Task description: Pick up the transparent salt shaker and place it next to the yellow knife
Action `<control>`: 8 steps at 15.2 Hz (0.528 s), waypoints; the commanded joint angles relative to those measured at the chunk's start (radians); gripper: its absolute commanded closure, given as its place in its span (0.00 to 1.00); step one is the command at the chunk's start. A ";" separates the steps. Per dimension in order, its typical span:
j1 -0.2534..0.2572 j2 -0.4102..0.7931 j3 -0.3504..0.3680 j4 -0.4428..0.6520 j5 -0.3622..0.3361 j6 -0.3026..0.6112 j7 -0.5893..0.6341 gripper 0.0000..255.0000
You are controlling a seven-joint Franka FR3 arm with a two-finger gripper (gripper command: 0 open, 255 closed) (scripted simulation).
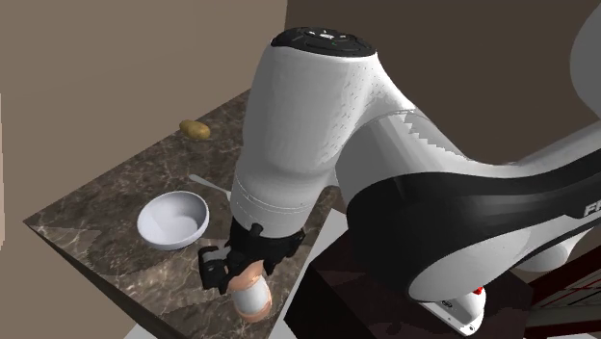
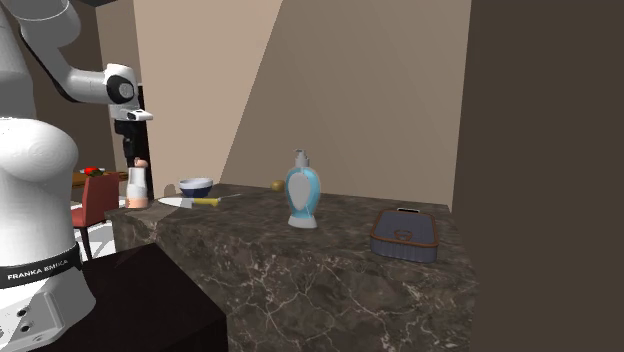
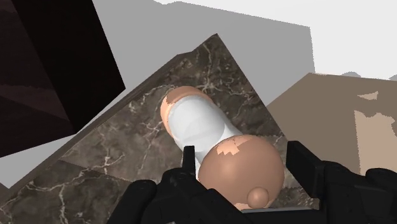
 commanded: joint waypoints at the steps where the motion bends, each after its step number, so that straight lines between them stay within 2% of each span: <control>1: 0.000 0.003 0.001 -0.004 -0.001 0.007 0.001 1.00; 7: 0.000 0.003 0.001 -0.004 -0.001 0.007 0.001 1.00; 8: 0.000 0.003 0.001 -0.004 -0.001 0.007 0.001 0.00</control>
